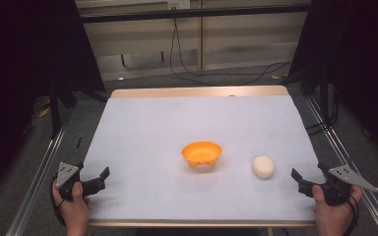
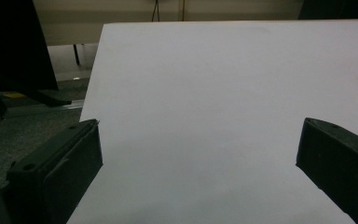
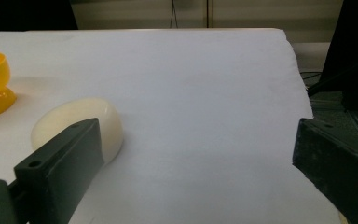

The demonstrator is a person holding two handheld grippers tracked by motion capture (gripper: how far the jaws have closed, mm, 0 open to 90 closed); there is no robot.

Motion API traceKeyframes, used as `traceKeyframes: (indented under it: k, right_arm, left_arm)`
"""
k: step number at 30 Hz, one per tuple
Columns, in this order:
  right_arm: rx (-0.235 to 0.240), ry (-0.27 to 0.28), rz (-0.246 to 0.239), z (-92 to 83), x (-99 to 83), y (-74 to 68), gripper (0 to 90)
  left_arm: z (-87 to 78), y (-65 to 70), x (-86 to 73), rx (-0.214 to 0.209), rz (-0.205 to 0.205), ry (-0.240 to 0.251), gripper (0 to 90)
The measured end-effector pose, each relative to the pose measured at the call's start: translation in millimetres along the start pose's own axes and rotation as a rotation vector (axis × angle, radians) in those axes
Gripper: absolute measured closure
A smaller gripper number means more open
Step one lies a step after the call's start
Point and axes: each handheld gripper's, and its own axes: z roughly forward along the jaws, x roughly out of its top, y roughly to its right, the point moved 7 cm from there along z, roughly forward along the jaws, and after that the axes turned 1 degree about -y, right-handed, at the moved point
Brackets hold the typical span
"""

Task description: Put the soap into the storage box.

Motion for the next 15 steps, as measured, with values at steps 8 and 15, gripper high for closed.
traceKeyframes:
  k: [8,15]
  right_arm:
    - [-0.008,-0.033,-0.021,3.0,-0.1,-1.6,15.0]
    - [0.016,-0.008,-0.049,3.8,4.8,-2.6,20.7]
  left_arm:
    - [-0.6,1.5,-0.3,-0.003,0.020,0.000,0.2]
    - [-0.7,2.6,-0.3,-0.011,0.029,0.000,0.3]
